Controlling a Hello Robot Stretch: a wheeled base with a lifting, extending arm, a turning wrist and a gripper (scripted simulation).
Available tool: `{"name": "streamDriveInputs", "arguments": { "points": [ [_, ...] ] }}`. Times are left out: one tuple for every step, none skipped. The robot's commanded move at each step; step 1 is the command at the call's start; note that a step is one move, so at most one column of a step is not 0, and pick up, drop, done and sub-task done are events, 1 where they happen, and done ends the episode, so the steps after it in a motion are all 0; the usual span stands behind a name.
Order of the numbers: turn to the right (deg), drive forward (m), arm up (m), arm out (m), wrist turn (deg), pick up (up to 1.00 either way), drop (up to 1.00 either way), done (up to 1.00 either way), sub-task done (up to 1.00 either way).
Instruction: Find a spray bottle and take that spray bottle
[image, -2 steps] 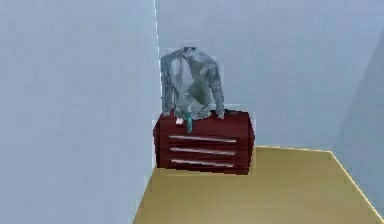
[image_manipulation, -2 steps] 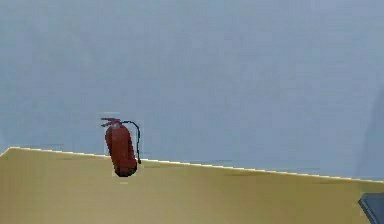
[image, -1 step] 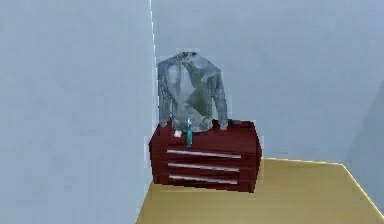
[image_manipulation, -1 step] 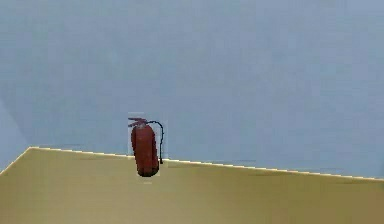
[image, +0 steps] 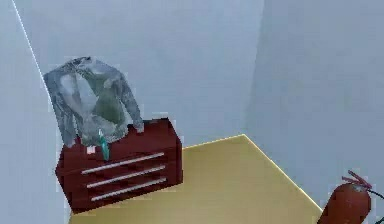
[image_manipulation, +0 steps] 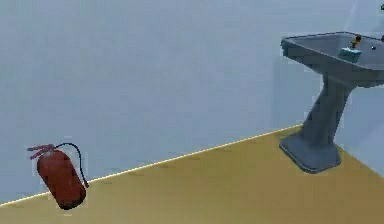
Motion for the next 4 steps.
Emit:
{"name": "streamDriveInputs", "arguments": {
  "points": [
    [0.0,0.7,0.0,0.0,0.0,0.0,0.0,0.0,0.0],
    [-45.0,0.0,0.0,0.0,0.0,0.0,0.0,0.0,0.0],
    [-45.0,0.0,0.0,0.0,0.0,0.0,0.0,0.0,0.0],
    [-45.0,0.0,0.0,0.0,0.0,0.0,0.0,0.0,0.0]
  ]
}}
